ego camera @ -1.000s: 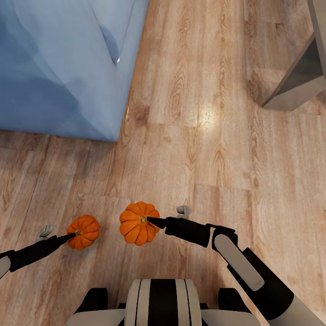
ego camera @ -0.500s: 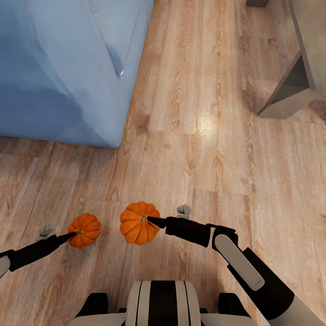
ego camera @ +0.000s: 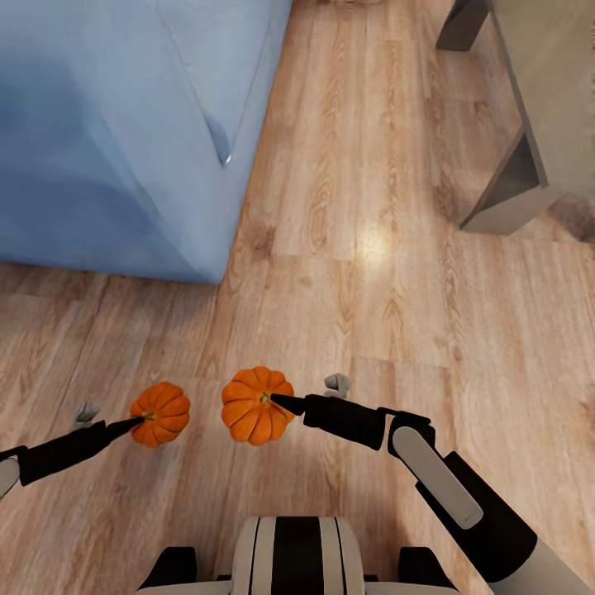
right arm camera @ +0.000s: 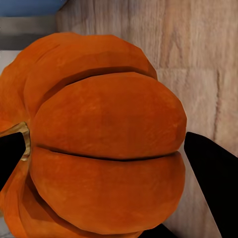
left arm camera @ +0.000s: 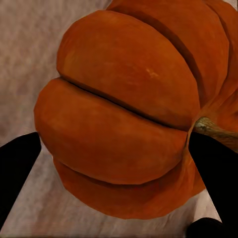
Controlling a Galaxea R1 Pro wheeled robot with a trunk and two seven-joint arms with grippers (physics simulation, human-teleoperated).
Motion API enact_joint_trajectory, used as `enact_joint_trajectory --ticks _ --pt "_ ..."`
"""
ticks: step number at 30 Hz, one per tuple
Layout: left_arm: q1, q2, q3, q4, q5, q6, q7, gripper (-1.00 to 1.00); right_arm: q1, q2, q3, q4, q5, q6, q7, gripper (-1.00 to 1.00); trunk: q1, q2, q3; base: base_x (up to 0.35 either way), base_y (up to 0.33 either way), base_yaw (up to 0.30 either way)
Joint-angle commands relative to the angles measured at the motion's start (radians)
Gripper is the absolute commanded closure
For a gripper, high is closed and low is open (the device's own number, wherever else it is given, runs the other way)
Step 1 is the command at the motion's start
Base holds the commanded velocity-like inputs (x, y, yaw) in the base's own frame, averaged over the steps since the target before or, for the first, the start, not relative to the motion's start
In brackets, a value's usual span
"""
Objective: Place each of the two pumpkins and all three candles from the living room inside a cabinet in the living room (use any cabinet), then make sure every cabinet is closed, and position the cauldron so it is next to a table in the living room.
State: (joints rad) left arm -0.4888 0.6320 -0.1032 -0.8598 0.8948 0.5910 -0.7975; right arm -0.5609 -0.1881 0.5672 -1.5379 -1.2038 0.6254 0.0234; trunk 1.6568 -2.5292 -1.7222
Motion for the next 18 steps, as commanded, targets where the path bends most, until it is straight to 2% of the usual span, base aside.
enact_joint_trajectory --ticks 1,8,14,18 --pt "-0.001 0.001 -0.003 -0.012 0.006 0.020 0.003 1.00 -0.001 -0.001 0.000 0.002 0.000 0.002 0.001 1.00 -0.001 0.000 0.003 0.000 0.000 0.000" --pt "0.001 0.003 -0.003 -0.060 0.006 0.102 0.003 1.00 -0.001 -0.001 -0.002 0.007 -0.005 -0.001 0.001 1.00 -0.004 0.002 0.031 0.000 0.000 0.000" --pt "0.000 0.006 -0.001 -0.070 0.005 0.133 0.006 1.00 -0.001 0.001 -0.012 0.008 -0.005 -0.001 0.000 1.00 -0.006 0.003 0.054 0.000 0.000 0.000" --pt "0.000 0.039 -0.001 -0.072 -0.016 0.204 0.012 1.00 -0.001 0.001 -0.038 0.010 -0.008 -0.002 0.000 1.00 -0.008 0.004 0.069 0.000 0.000 0.000"
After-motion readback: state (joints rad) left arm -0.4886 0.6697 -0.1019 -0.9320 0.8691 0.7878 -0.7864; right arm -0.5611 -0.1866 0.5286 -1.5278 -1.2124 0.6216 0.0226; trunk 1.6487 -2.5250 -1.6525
